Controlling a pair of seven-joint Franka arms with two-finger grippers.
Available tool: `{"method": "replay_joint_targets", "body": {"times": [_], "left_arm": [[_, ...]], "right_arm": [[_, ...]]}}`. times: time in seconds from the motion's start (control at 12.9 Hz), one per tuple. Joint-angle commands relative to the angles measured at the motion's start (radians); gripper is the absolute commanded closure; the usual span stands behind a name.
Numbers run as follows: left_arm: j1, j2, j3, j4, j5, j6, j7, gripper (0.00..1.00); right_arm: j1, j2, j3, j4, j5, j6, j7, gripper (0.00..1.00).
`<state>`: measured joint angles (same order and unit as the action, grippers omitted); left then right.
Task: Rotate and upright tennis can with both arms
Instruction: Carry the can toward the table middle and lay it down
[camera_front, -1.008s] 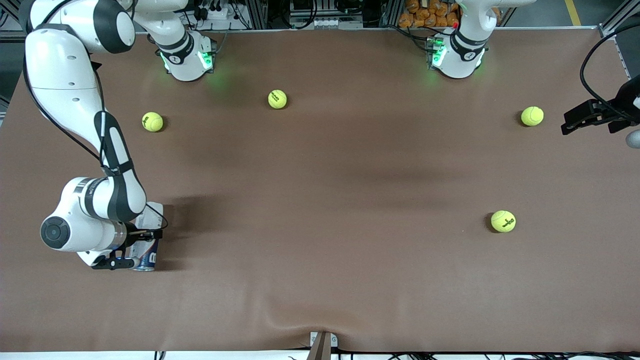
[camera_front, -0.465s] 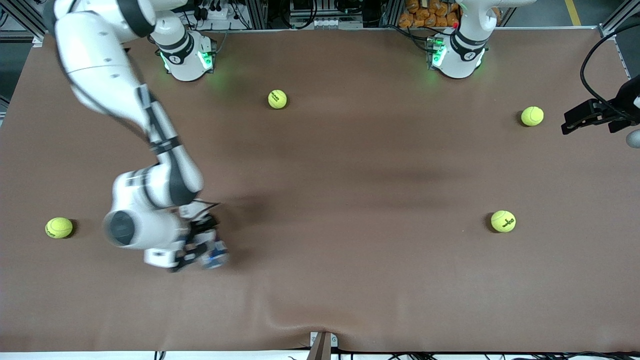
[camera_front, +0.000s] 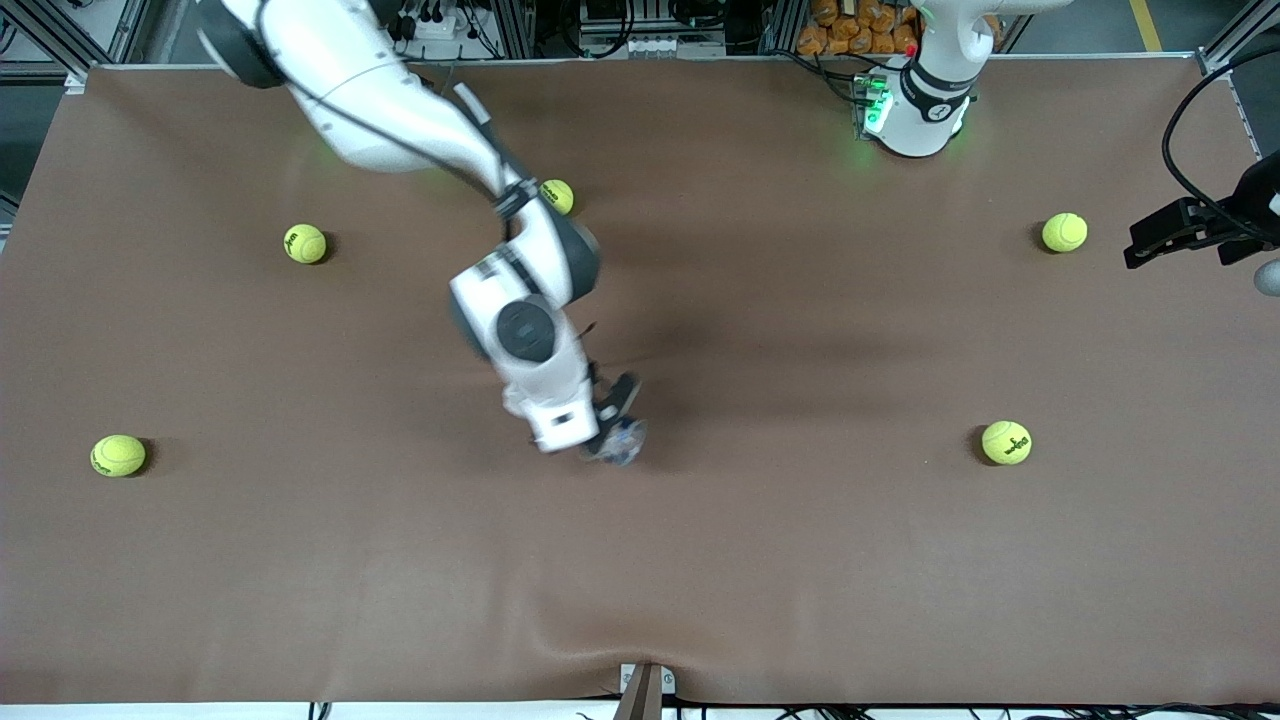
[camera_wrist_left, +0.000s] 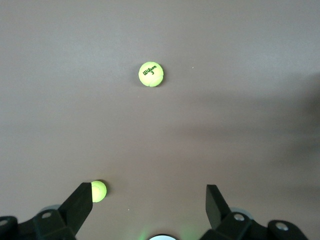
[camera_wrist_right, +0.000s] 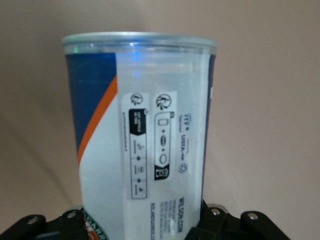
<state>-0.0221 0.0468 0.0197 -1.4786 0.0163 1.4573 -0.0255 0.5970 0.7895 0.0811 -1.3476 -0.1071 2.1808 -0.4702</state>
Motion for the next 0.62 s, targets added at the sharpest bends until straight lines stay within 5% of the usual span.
{"method": "replay_joint_targets", "body": {"times": [0.0, 0.54], "left_arm": [[0.008, 0.004, -0.003, 0.006, -0.03, -0.011, 0.01, 0.0], [0.011, 0.028, 0.002, 0.0, -0.056, -0.011, 0.015, 0.0]], "right_arm": [[0.044, 0.017, -0.012, -0.002, -0.115, 0.031, -0.044, 0.32], [0.082, 0.102, -0.012, -0.004, -0.304, 0.108, -0.057, 0.28]]}}
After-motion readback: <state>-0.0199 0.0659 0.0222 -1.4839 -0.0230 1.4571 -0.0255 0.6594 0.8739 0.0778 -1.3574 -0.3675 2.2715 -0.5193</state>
